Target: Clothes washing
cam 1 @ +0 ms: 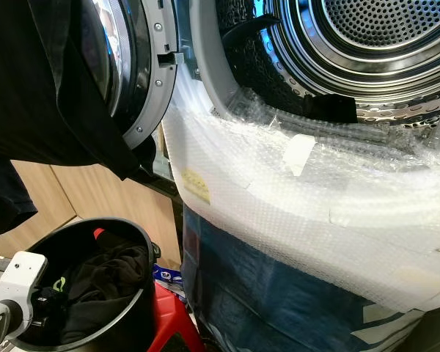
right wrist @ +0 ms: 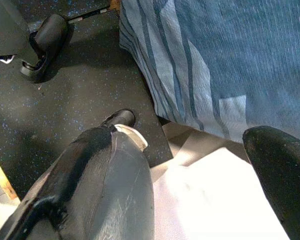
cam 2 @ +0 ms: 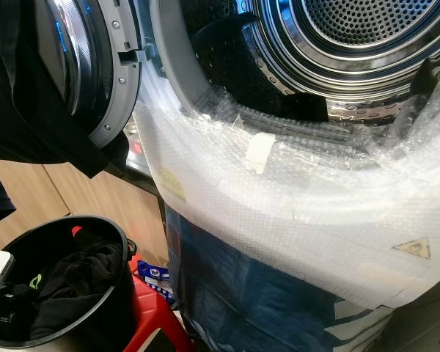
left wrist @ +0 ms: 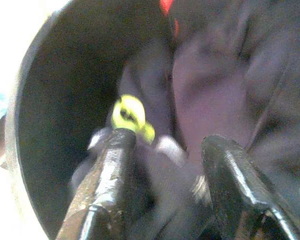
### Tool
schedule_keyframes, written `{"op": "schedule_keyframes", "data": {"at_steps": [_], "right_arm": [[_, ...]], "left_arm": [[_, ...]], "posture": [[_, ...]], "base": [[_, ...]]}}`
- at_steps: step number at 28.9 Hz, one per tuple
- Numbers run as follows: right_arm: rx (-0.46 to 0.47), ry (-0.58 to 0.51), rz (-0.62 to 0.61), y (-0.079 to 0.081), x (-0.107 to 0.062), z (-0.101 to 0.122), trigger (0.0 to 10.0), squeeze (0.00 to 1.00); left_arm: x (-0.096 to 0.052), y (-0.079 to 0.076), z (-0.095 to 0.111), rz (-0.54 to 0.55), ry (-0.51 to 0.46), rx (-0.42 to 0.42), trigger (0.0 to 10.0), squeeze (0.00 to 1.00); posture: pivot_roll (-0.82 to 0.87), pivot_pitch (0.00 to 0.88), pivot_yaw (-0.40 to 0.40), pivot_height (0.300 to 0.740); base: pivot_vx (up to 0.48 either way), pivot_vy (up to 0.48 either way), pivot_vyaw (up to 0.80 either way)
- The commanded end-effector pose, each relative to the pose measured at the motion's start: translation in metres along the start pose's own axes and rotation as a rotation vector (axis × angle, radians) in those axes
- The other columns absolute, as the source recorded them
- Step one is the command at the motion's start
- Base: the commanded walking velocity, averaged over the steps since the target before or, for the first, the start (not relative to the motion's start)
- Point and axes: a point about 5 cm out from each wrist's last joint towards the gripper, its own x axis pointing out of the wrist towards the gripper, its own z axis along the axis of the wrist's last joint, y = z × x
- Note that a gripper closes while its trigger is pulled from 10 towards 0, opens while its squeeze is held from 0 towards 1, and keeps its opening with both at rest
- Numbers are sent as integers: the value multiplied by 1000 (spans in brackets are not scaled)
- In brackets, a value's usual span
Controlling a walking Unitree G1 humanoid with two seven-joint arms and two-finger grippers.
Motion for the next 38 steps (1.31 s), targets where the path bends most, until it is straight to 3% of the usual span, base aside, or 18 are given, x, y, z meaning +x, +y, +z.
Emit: {"op": "schedule_keyframes", "data": {"at_steps": [1, 2, 4, 5, 7, 14, 19, 26, 27, 30, 38], "right_arm": [[2, -17, -1, -2, 0, 7, 10000, 0], [21, -23, -7, -2, 0, 9, 10000, 0], [35, -25, -11, -3, 1, 10, 10000, 0], [36, -25, -11, -2, 0, 10, 10000, 0], [32, -19, -5, -1, 0, 7, 10000, 0], [22, 13, 5, 0, 0, -6, 10000, 0], [27, 11, 3, -1, 0, -5, 10000, 0], [32, 8, 8, 0, 0, -3, 10000, 0], [34, 6, 8, 0, 0, -3, 10000, 0], [43, 6, 9, 2, 0, -2, 10000, 0], [72, 15, 9, 3, 0, -3, 10000, 0]], "left_arm": [[-1, 6, 15, 7, -93, -110, 10000, 0], [-3, 9, 22, -15, -141, -174, 10000, 0], [-6, 11, 26, -23, -160, -203, 10000, 0], [-8, 9, 27, -44, -164, -204, 10000, 1000], [-11, 4, 29, -95, -187, -244, 10000, 1000], [-10, -2, 23, -83, -163, -226, 10000, 1000], [-11, 4, 21, -43, -119, -182, 10000, 1000], [-12, 10, 21, -22, -97, -185, 10000, 1000], [-13, 9, 20, -29, -88, -172, 10000, 1000], [-18, 8, 14, -49, -42, -12, 10000, 1000], [-30, 7, 25, -140, -63, 94, 10000, 1000]], "posture": [[263, 0, 47, 740], [265, 4, 54, 740], [262, 11, 56, 740], [262, 11, 56, 740], [271, 11, 51, 740], [265, 28, 46, 740], [266, 32, 50, 740], [265, 40, 57, 740], [265, 40, 57, 740], [264, 43, 61, 740], [268, 54, 65, 740]], "base": [[0, 0, 0], [0, 0, 0], [0, 0, 0], [0, 0, 0], [0, 0, 0], [0, 0, 0], [0, 0, 0], [0, 0, 0], [0, 0, 0], [0, 0, 0], [0, 0, 0]]}}
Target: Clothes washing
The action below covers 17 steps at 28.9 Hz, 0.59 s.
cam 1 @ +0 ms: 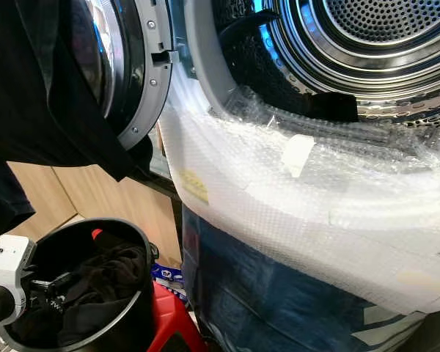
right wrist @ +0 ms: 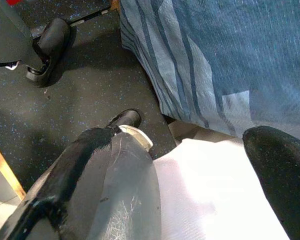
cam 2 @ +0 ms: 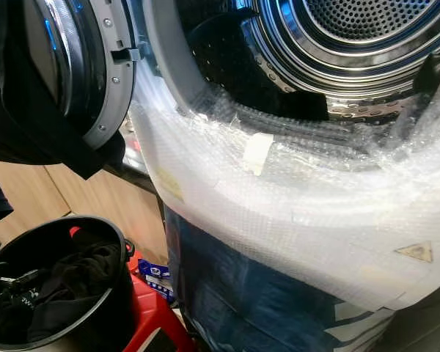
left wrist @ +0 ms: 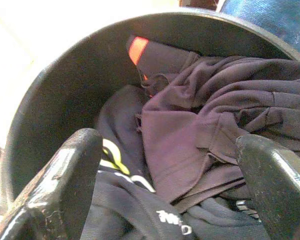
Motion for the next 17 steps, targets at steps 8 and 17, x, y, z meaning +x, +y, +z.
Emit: {"op": "schedule_keyframes", "data": {"at_steps": [8, 17], "right_arm": [[41, 6, 8, 4, 0, 1, 10000, 0], [45, 6, 17, 6, 0, 2, 10000, 0]], "left_arm": [[-4, -15, -7, -150, 74, 104, 10000, 1000], [-7, -15, -17, -159, 170, 209, 10000, 1000]], "posture": [[259, 56, 72, 740], [263, 47, 70, 740]], "base": [[0, 0, 0], [0, 0, 0]]}}
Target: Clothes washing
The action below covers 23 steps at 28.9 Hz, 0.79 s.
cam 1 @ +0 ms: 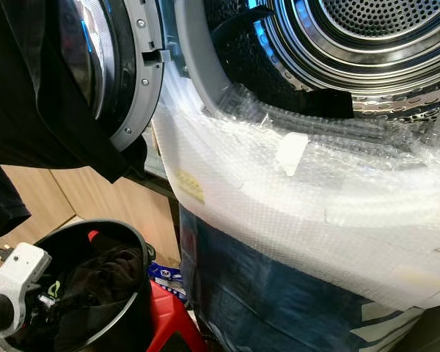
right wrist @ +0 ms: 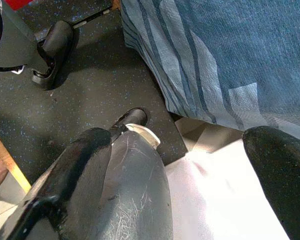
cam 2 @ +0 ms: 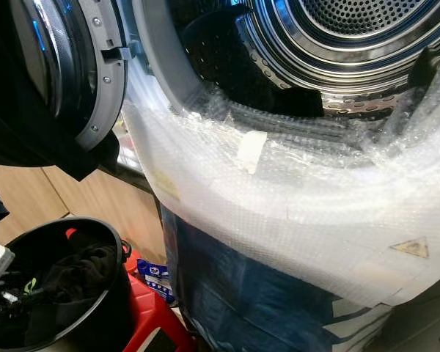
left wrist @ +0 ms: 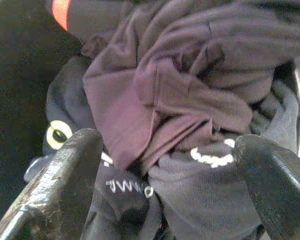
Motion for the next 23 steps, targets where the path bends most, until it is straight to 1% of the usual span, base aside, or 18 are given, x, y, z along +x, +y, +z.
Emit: {"op": "schedule_keyframes", "data": {"at_steps": [1, 2, 3, 4, 5, 6, 9, 10, 11, 13, 16, 20, 23], "right_arm": [[17, 4, 10, 3, 0, 0, 10000, 0], [17, 4, 10, 3, 0, 0, 10000, 0], [17, 4, 9, 3, 0, 0, 10000, 0], [17, 4, 9, 3, 0, 0, 10000, 0], [17, 4, 8, 3, 0, 0, 10000, 0], [17, 5, 8, 3, 0, 0, 10000, 0], [16, 5, 8, 3, 0, 0, 10000, 0], [16, 5, 7, 3, 0, 0, 10000, 0], [16, 5, 7, 3, 0, 0, 10000, 0], [16, 4, 8, 3, 0, 0, 10000, 0], [16, 4, 8, 3, 0, 0, 10000, 0], [14, 5, 9, 3, 0, 0, 10000, 0], [13, 8, 11, 3, 0, -1, 10000, 0]], "left_arm": [[-6, 10, 2, 93, 43, 73, 10000, 1000], [-6, 10, 2, 93, 43, 73, 10000, 1000], [-7, 16, 4, 152, 36, 78, 10000, 1000], [-8, 20, 6, 187, 25, 72, 10000, 0], [-9, 22, 7, 207, 18, 67, 10000, 0], [-11, 29, 9, 257, 23, 76, 10000, 0], [-12, 32, 8, 283, 37, 80, 10000, 0], [-13, 35, 5, 316, 54, 81, 10000, 0], [-12, 36, 4, 324, 59, 75, 10000, 0], [-9, 35, 1, 315, 66, 61, 10000, 0], [-3, 28, -5, 284, 89, 47, 10000, 0], [-2, 29, -15, 296, 133, 44, 10000, 0], [-3, 30, -23, 306, 170, 20, 10000, 0]], "posture": [[263, 47, 70, 740], [263, 47, 70, 740], [263, 47, 70, 740], [263, 47, 70, 740], [266, 48, 67, 740], [266, 48, 67, 740], [269, 49, 67, 740], [269, 51, 68, 740], [268, 52, 69, 740], [266, 53, 68, 740], [265, 55, 69, 740], [265, 55, 69, 740], [267, 56, 67, 740]], "base": [[0, 0, 0], [0, 0, 0], [0, 0, 0], [0, 0, 0], [0, 0, 0], [0, 0, 0], [0, 0, 0], [0, 0, 0], [0, 0, 0], [0, 0, 0], [0, 0, 0], [0, 0, 0], [0, 0, 0]]}}
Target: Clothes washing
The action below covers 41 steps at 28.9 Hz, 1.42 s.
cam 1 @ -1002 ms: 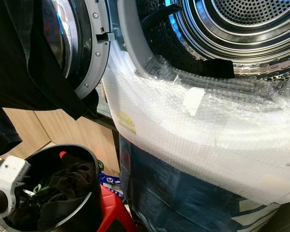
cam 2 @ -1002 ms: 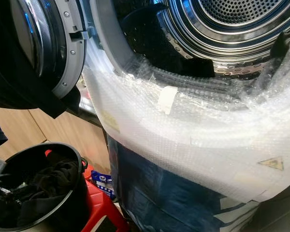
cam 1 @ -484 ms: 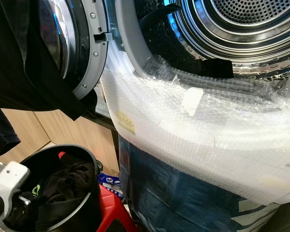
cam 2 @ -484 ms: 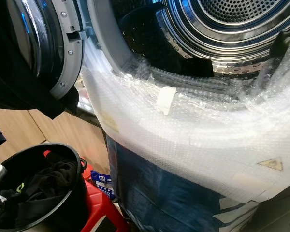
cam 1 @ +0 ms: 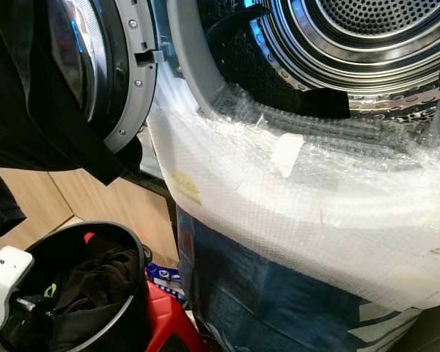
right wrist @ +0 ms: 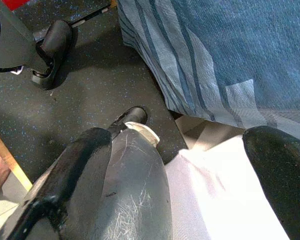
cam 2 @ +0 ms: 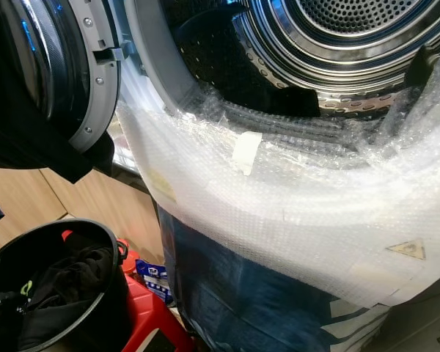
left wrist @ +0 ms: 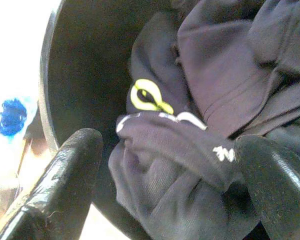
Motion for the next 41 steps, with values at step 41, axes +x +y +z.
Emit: {"op": "schedule_keyframes", "data": {"at_steps": [41], "right_arm": [[-9, 1, 12, 3, 0, 0, 10000, 0]], "left_arm": [[13, -1, -22, 63, 117, 44, 10000, 0]], "posture": [[263, 60, 57, 740]], "base": [[0, 0, 0]]}}
